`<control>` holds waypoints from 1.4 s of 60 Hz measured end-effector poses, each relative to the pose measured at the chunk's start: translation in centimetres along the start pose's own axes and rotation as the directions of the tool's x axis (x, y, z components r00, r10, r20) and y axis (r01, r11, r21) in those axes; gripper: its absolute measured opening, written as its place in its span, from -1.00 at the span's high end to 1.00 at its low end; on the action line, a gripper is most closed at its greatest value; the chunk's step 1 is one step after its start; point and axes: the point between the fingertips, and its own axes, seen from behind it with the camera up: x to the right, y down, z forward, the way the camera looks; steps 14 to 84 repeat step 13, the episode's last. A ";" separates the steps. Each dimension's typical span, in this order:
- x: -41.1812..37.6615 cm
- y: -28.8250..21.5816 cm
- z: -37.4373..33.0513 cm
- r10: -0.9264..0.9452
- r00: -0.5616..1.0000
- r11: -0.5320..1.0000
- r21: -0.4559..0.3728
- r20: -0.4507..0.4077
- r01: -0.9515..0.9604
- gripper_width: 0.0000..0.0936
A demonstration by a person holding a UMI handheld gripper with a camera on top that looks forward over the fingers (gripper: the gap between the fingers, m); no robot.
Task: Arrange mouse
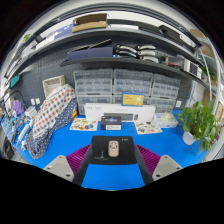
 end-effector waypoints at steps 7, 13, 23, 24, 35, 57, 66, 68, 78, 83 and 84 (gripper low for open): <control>-0.3 0.6 -1.7 -0.001 1.000 1.000 0.002 0.002 0.001 -0.84; -0.8 1.1 -2.7 -0.002 1.000 1.000 0.000 0.011 0.002 -0.83; -0.8 1.1 -2.7 -0.002 1.000 1.000 0.000 0.011 0.002 -0.83; -0.8 1.1 -2.7 -0.002 1.000 1.000 0.000 0.011 0.002 -0.83; -0.8 1.1 -2.7 -0.002 1.000 1.000 0.000 0.011 0.002 -0.83; -0.8 1.1 -2.7 -0.002 1.000 1.000 0.000 0.011 0.002 -0.83; -0.8 1.1 -2.7 -0.002 1.000 1.000 0.000 0.011 0.002 -0.83; -0.8 1.1 -2.7 -0.002 1.000 1.000 0.000 0.011 0.002 -0.83; -0.8 1.1 -2.7 -0.002 1.000 1.000 0.000 0.011 0.002 -0.83; -0.8 1.1 -2.7 -0.002 1.000 1.000 0.000 0.011 0.002 -0.83; -0.8 1.1 -2.7 -0.002 1.000 1.000 0.000 0.011 0.002 -0.83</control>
